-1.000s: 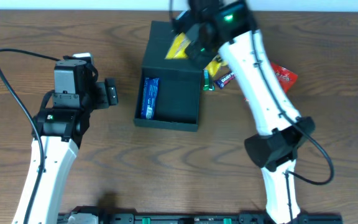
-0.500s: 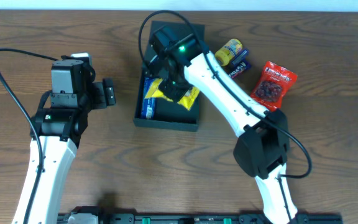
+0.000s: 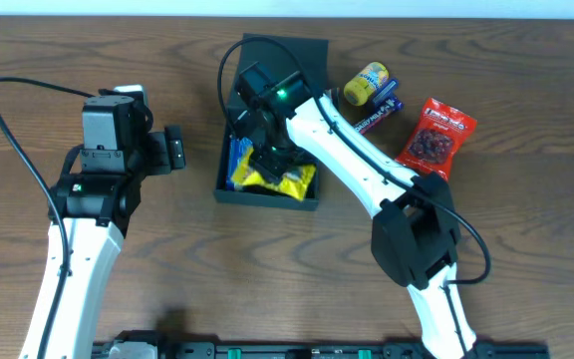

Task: Pack container
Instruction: 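Lower the yellow bag into the box and press it down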

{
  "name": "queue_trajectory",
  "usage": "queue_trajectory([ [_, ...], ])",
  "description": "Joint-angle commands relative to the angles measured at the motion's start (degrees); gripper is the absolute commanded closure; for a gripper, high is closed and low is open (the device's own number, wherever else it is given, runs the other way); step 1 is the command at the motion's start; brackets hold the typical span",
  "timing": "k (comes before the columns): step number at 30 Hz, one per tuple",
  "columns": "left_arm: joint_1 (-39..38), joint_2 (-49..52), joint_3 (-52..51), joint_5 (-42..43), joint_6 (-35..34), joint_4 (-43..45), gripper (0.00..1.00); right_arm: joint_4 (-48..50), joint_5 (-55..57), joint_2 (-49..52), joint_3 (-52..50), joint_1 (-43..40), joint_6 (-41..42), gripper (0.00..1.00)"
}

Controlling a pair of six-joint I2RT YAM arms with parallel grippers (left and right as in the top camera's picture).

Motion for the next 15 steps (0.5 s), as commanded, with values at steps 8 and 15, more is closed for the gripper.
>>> queue_trajectory([
  [8, 0.2, -0.6, 1.7, -0.8, 0.5, 0.0, 0.05, 0.7, -0.6, -4.1, 0.0, 0.1, 1.2, 0.08],
  [15, 0.2, -0.6, 1.7, -0.7, 0.3, 0.1, 0.05, 2.2, -1.2, -8.5, 0.0, -0.1, 1.2, 0.98],
])
